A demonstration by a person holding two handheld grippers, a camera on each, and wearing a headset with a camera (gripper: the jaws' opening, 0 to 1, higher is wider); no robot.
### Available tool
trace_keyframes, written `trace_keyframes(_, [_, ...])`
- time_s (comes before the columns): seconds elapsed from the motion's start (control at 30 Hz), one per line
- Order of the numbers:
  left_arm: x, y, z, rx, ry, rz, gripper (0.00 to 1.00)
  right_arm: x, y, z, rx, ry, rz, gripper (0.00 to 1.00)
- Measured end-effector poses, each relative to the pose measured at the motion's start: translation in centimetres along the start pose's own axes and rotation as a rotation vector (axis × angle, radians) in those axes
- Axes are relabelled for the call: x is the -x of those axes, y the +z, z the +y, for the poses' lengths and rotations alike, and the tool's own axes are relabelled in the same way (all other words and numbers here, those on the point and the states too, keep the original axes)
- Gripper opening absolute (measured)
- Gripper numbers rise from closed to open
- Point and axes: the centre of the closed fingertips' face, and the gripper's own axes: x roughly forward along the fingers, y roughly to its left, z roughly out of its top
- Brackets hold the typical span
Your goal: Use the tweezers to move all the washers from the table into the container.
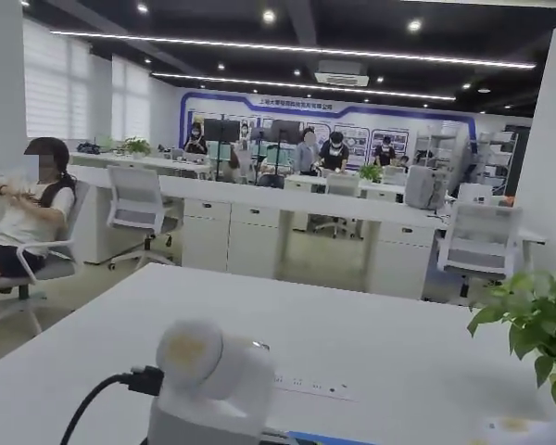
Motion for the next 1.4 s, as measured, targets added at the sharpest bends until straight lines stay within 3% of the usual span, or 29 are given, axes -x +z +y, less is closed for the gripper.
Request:
trace_keyframes(0.4, [-1.5, -1.2, -1.8, -0.022, -0.171, 0.096, 0.14, -0.1, -1.1, 2.4, -0.025, 0.134, 0.046, 0.04])
trace_keyframes(0.47, [-1.6, -1.3, -1.9, -0.014, -0.185, 0.114, 0.11, 0.0, -1.4, 2.5, -0.024, 0.146, 0.046, 0.04])
trace_keyframes(0.67, [-1.7, -1.2, -1.9, -0.04, -0.193, 0.113, 0.0, 0.0, -2.0, 3.0, -0.029, 0.175, 0.064, 0.04])
trace_keyframes(0.8, [-1.8, -1.3, -2.3, -0.058, -0.222, 0.117, 0.0, 0.1, -2.1, 2.9, -0.041, 0.171, 0.045, 0.04])
trace_keyframes(0.9, [-1.7, -1.0, -1.9, -0.095, -0.198, 0.116, 0.0, 0.2, -2.1, 2.7, -0.043, 0.156, 0.037, 0.06])
trace_keyframes(1.07, [-1.2, -0.3, -1.3, -0.091, -0.186, 0.099, 0.0, 0.5, -1.7, 1.9, -0.068, 0.125, -0.008, 0.07])
trace_keyframes(1.23, [-0.6, 0.3, -1.2, -0.077, -0.193, 0.068, 0.0, 0.6, -2.1, 1.5, -0.06, 0.1, 0.015, 0.14])
trace_keyframes(1.4, [-0.1, 0.6, -0.7, -0.081, -0.176, 0.053, 0.0, 0.7, -3.1, 1.1, -0.065, 0.092, 0.035, 0.13])
